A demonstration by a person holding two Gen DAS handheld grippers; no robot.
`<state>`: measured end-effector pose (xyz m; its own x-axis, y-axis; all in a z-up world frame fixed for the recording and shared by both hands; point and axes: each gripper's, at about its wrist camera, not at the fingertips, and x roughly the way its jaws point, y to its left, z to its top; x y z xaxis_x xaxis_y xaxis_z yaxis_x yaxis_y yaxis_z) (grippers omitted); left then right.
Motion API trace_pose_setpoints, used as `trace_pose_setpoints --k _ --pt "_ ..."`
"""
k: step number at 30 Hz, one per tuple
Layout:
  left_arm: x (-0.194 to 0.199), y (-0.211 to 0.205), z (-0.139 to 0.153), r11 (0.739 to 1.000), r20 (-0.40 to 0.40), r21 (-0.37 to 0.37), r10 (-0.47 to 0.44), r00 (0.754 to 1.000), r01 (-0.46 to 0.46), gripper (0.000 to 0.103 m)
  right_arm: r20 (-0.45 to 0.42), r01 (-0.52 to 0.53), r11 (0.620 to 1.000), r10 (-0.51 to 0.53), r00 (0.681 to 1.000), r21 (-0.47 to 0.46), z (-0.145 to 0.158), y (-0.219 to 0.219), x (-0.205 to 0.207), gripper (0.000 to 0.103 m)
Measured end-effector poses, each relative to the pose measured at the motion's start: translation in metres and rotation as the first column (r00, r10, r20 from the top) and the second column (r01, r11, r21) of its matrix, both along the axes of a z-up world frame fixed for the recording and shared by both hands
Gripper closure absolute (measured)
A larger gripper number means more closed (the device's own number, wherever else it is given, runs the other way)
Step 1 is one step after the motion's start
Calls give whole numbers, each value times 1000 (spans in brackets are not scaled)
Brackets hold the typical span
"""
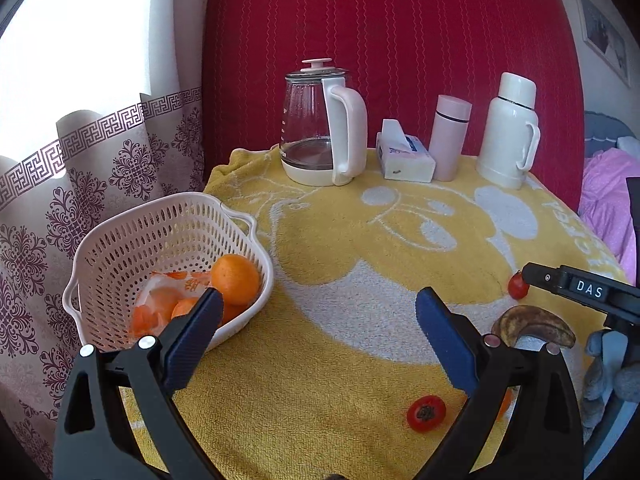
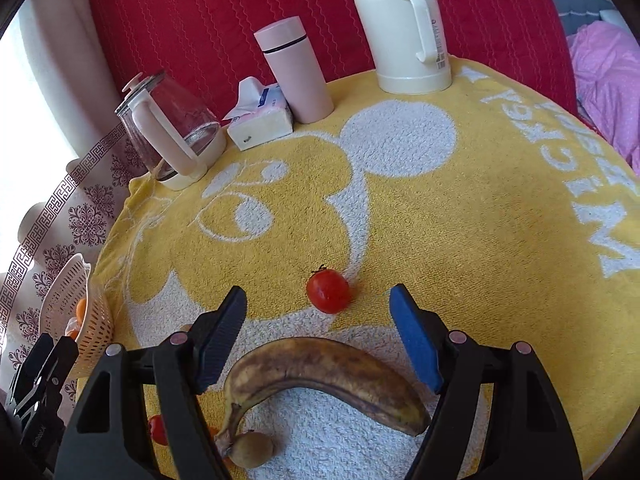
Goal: Organize fruits
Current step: 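Move the right tool toward the red tomato while the left tool returns over the table, then close the right tool around the red tomato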
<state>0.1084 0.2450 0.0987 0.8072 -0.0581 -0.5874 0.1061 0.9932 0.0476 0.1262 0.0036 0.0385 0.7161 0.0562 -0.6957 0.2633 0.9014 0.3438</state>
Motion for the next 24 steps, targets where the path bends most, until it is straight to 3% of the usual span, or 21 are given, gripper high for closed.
trace_pose_setpoints --k 3,10,12,18,24 --pt "1 -5 -4 1000 -13 12 -19 1000 19 5 -48 -10 1000 10 999 -3 -10 -2 14 48" --pt "8 -1 -9 1000 -47 -9 -16 999 16 5 -98 -18 999 14 995 -42 -20 -1 38 54" --pt "10 1 -11 1000 -57 -17 -15 998 14 5 -104 -22 996 13 995 -85 -20 2 42 62" --pt "14 5 -15 999 -78 -37 -11 997 8 5 -73 -41 986 30 997 -160 -17 10 33 73" --pt "15 3 -21 999 -89 -49 -17 996 13 5 -5 -38 983 38 999 -177 -9 10 15 74"
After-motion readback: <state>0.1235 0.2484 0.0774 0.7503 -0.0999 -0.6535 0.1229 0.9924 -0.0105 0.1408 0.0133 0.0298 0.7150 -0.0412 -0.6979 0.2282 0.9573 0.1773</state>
